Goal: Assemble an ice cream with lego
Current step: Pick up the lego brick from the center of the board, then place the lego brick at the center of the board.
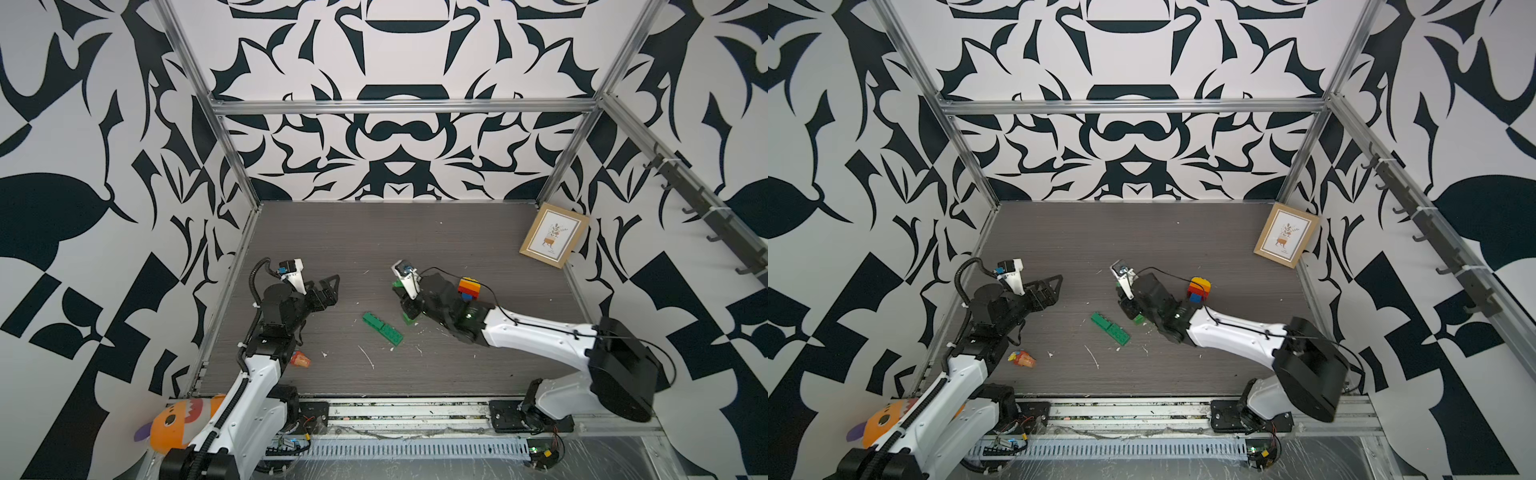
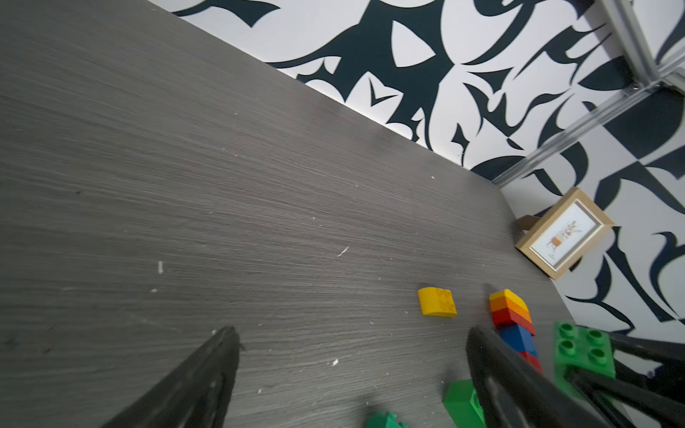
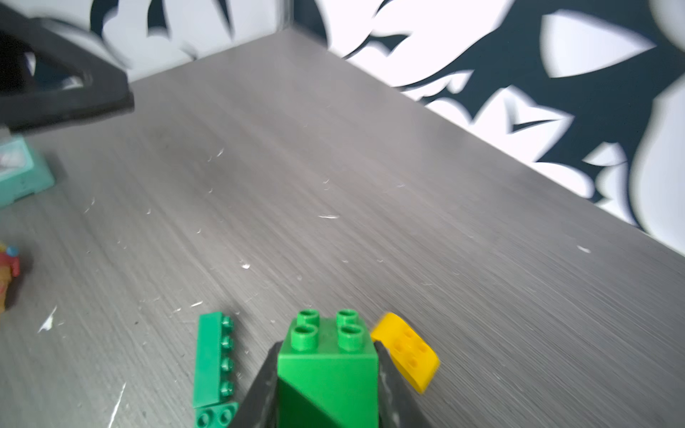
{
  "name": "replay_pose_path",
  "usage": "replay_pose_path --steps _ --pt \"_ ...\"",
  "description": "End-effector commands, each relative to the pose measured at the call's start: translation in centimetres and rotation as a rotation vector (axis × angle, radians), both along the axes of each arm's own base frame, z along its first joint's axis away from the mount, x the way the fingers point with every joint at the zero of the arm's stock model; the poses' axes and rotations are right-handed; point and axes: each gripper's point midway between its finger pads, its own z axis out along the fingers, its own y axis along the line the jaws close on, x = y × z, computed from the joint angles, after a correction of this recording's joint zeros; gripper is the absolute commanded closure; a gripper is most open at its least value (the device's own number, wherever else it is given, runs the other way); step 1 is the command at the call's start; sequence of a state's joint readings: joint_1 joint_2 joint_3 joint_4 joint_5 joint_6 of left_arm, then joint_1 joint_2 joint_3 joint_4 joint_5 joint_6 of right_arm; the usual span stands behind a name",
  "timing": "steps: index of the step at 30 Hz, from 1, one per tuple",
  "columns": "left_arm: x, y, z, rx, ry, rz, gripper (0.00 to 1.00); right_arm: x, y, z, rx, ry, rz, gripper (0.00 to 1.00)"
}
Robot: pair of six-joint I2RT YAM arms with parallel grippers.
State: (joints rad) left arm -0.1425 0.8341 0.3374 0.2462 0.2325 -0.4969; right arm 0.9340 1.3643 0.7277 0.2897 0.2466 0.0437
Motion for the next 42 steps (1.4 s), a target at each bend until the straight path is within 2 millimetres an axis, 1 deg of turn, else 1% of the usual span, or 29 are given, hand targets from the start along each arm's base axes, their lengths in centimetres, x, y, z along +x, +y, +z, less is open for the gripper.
replay_pose_path --steps 1,3,5,7,9,11,14,16,19,23,26,31,35,37,40,42 --pt "-0.1 -1.7 0.8 -0.013 -0.056 -0.101 0.01 0.2 -1.7 0.0 0.112 -0.041 -0.088 0.88" --pt "0.0 -2.0 0.7 -0.007 -0.056 -0.112 0.01 -0.9 -2.8 -0.9 0.16 -0.042 -0.082 0.89" --pt "-0.1 -2.3 0.9 -0.008 -0.064 -0.13 0.01 -1.6 -4.9 -1.3 0.228 -0.074 -0.129 0.89" --pt "-0.1 -2.5 0.9 -0.004 -0.071 -0.141 0.01 -2.0 -6.2 -1.7 0.25 -0.101 -0.153 0.9" --pt "-0.2 -2.7 0.8 0.001 -0.073 -0.144 0.01 -2.2 -7.0 -3.2 0.223 -0.104 -0.172 0.9" --pt "-0.1 -2.7 0.7 0.005 -0.07 -0.144 0.01 -2.2 -6.7 -4.7 0.186 -0.087 -0.156 0.9" --pt "-0.1 -2.9 0.6 0.007 -0.067 -0.15 0.01 -2.0 -5.7 -6.1 0.181 -0.075 -0.13 0.9" --pt "-0.1 -3.0 0.6 0.009 -0.068 -0.157 0.01 -1.7 -5.7 -7.0 0.184 -0.093 -0.141 0.9" --pt "-0.2 -3.0 0.7 0.009 -0.077 -0.16 0.01 -1.3 -5.3 -7.6 0.2 -0.118 -0.142 0.89" --pt "-0.3 -3.0 0.8 0.013 -0.084 -0.156 0.01 -0.9 -4.3 -8.1 0.218 -0.13 -0.127 0.89" --pt "-0.4 -2.9 0.8 0.016 -0.088 -0.153 0.01 -0.6 -4.7 -8.7 0.21 -0.142 -0.15 0.87" --pt "-0.3 -2.9 0.8 0.016 -0.087 -0.154 0.01 -0.4 -5.0 -10.7 0.158 -0.131 -0.166 0.83" --pt "-0.3 -2.9 0.6 0.016 -0.082 -0.155 0.01 -0.5 -5.2 -11.3 0.144 -0.121 -0.167 0.78" --pt "-0.3 -2.9 0.6 0.016 -0.081 -0.154 0.01 -0.7 -5.4 -11.4 0.14 -0.12 -0.167 0.71" --pt "-0.3 -2.9 0.6 0.016 -0.082 -0.152 0.01 -0.8 -5.7 -11.4 0.14 -0.117 -0.175 0.65" --pt "-0.3 -2.9 0.6 0.017 -0.083 -0.152 0.01 -0.9 -5.9 -11.5 0.145 -0.11 -0.181 0.57"
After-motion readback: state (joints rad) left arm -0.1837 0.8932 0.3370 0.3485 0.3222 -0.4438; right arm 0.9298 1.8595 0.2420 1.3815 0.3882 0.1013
